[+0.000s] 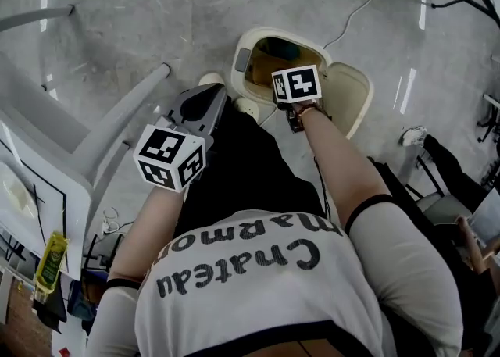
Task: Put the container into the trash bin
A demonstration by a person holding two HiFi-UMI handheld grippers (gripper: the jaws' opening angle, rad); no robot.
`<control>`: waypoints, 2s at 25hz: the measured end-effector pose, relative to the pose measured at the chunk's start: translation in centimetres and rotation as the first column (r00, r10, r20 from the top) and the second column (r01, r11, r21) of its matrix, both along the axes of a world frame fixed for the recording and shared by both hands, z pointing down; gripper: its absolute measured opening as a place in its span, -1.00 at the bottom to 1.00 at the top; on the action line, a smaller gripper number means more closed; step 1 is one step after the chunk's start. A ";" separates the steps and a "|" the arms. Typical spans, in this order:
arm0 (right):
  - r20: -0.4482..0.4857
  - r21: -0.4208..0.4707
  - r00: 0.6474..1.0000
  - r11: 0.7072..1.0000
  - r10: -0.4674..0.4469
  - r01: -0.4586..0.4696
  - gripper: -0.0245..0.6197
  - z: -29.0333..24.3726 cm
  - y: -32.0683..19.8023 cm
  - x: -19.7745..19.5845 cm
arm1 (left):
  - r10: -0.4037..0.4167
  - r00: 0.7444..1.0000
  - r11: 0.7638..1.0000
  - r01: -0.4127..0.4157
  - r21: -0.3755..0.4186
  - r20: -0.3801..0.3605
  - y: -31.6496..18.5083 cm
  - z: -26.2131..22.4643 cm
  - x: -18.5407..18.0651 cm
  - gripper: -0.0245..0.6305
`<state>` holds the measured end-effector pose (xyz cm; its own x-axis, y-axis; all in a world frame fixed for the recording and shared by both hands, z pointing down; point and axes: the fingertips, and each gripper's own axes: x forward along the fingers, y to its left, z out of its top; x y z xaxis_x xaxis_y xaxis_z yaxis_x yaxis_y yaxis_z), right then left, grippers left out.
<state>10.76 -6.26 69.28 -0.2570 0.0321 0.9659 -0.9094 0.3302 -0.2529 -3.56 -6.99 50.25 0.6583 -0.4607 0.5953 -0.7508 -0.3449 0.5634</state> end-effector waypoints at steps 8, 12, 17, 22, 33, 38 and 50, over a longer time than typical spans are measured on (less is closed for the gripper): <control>0.239 0.172 0.945 0.948 0.222 -0.266 -0.82 -16.4 -2.8 0.0 | -0.049 0.999 0.980 0.049 0.194 -0.006 -2.1 -12.6 2.0 -0.85; 0.361 0.253 0.891 0.890 0.276 -0.379 -0.82 -24.9 -2.7 1.4 | -0.073 0.997 0.958 0.081 0.274 -0.040 -2.0 -19.0 3.3 -0.85; 0.513 0.416 0.829 0.780 0.224 -0.468 -0.82 -36.1 -6.4 2.4 | -0.087 0.993 0.896 0.115 0.429 -0.083 -4.5 -26.9 4.2 -0.85; 0.623 0.526 0.773 0.666 0.121 -0.529 -0.82 -46.7 -8.2 3.1 | -0.091 0.990 0.846 0.134 0.515 -0.108 -4.6 -33.0 5.1 -0.85; 0.639 0.728 0.765 0.382 -0.075 -0.570 -0.82 -63.3 -10.4 5.0 | -0.051 0.989 0.713 0.134 0.689 -0.139 -5.8 -43.0 5.1 -0.85; 0.618 0.753 0.781 0.349 -0.084 -0.558 -0.82 -64.5 -10.3 5.1 | -0.046 0.988 0.689 0.138 0.712 -0.148 -5.8 -44.5 4.7 -0.85; 0.594 0.758 0.802 0.379 -0.061 -0.531 -0.82 -62.9 -10.9 4.3 | -0.053 0.986 0.696 0.151 0.702 -0.159 -6.3 -44.0 3.6 -0.85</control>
